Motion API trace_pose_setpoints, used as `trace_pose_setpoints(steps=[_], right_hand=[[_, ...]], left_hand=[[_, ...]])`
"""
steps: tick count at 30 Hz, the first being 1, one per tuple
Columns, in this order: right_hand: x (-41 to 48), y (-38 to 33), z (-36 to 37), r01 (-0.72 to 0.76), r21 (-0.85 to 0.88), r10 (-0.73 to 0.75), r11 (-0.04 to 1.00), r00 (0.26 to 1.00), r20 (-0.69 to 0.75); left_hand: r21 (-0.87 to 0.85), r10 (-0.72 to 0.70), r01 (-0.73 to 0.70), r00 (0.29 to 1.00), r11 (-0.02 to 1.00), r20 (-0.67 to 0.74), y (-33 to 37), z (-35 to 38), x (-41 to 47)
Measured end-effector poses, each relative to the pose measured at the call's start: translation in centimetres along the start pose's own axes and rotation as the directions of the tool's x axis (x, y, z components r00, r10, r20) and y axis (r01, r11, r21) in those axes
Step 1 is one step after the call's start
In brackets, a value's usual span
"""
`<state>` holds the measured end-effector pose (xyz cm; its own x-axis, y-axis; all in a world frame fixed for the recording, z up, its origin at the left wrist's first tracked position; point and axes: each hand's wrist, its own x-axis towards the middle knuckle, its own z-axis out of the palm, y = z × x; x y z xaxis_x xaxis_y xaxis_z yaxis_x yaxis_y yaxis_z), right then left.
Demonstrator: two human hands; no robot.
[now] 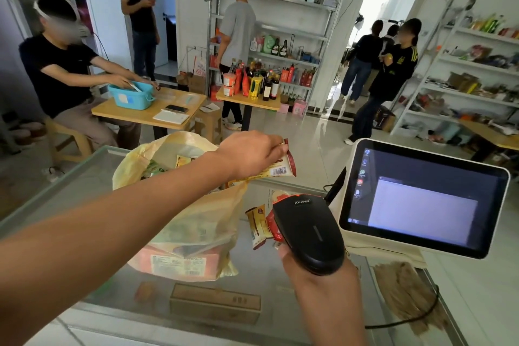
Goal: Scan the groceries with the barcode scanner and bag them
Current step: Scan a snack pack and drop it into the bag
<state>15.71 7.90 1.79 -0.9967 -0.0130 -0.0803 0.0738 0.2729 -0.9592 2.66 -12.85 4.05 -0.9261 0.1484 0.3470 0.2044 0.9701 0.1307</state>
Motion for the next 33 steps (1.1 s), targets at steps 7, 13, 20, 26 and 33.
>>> trace_pose_setpoints(steps=[7, 13, 20, 26, 33], right_hand=[[0.1, 0.6, 0.6, 0.038, 0.053, -0.039, 0.998, 0.999, 0.031], [0.2, 2.1, 2.7, 0.062, 0.001, -0.061, 0.998, 0.993, 0.102], [0.6, 2.7, 2.9, 0.078, 0.054, -0.084, 0.996, 0.989, 0.122], [0.7, 3.2, 2.2, 0.081, 0.078, -0.091, 0.994, 0.986, 0.137], [0.6, 3.1, 1.9, 0.074, 0.100, -0.087, 0.992, 0.987, 0.136]], left_hand=[[-0.180, -0.340, 0.325, 0.939, 0.929, -0.060, -4.1, -2.3, -2.6], [-0.651, -0.773, 0.689, 0.587, 0.320, 0.241, -10.4, -2.9, -6.1], [-0.403, -0.695, 0.748, 0.653, 0.528, 0.301, -10.8, 2.0, -7.3], [0.011, -0.657, 0.726, 0.616, 0.688, 0.435, -9.9, 3.9, -7.2], [-0.133, -0.471, 0.596, 0.735, 0.792, 0.488, -7.1, 4.9, -6.6]])
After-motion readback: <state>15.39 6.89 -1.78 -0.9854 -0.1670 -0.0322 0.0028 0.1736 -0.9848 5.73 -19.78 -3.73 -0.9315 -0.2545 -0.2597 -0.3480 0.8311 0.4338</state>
